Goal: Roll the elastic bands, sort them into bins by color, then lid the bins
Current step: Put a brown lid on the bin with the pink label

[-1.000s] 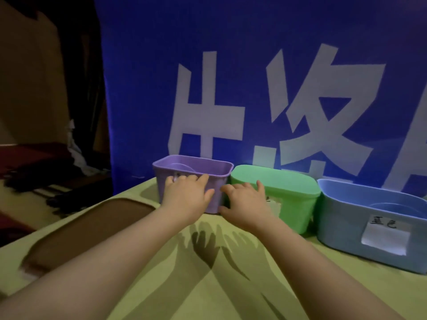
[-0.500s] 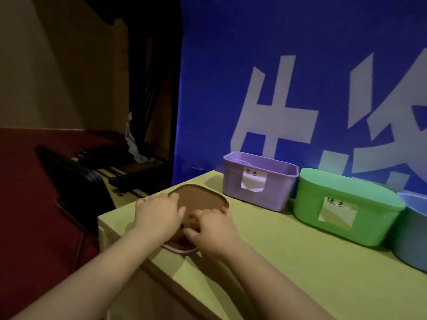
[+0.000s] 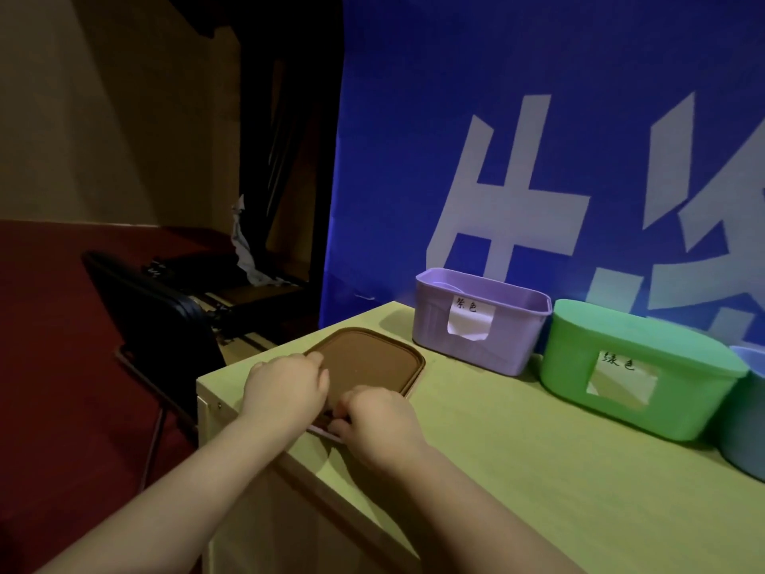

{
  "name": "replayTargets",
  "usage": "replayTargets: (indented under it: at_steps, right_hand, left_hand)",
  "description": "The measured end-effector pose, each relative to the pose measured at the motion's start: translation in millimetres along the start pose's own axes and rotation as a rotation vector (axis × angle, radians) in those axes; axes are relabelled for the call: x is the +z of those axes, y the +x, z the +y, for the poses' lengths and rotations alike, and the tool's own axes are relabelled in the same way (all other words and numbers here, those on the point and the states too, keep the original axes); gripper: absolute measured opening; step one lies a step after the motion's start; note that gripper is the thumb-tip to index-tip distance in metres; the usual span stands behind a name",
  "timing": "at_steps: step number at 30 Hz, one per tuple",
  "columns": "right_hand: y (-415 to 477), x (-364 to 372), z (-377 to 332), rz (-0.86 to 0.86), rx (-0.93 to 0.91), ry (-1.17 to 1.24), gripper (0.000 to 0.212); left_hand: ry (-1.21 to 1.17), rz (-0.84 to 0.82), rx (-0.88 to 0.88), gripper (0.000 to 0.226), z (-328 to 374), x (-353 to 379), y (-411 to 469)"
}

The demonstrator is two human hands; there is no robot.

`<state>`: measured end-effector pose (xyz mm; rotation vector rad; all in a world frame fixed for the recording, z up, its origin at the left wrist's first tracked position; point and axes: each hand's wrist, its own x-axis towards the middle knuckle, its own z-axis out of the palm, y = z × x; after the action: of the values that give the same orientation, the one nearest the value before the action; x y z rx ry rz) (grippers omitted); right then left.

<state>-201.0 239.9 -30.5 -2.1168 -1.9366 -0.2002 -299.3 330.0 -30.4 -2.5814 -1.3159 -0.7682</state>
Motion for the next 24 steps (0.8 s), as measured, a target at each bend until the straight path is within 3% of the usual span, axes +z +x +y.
replayTargets:
  at_steps: [7,16,24]
  right_hand:
    - [-15,-17,14,0.102,0.050,0.035,0.022]
    - [-36,-52,33,0.352,0.138,0.139,0.019]
    - [-77,-87,52,0.482,0.086,0.172,0.012]
  left_hand:
    - [-0.042,0.038,0.009,0.031,1,-5,1]
    - [-0.158,0.101,0.040,0.048,20,-34,-1]
    - [-0.268,0.198,0.062,0.050,55,-52,-3]
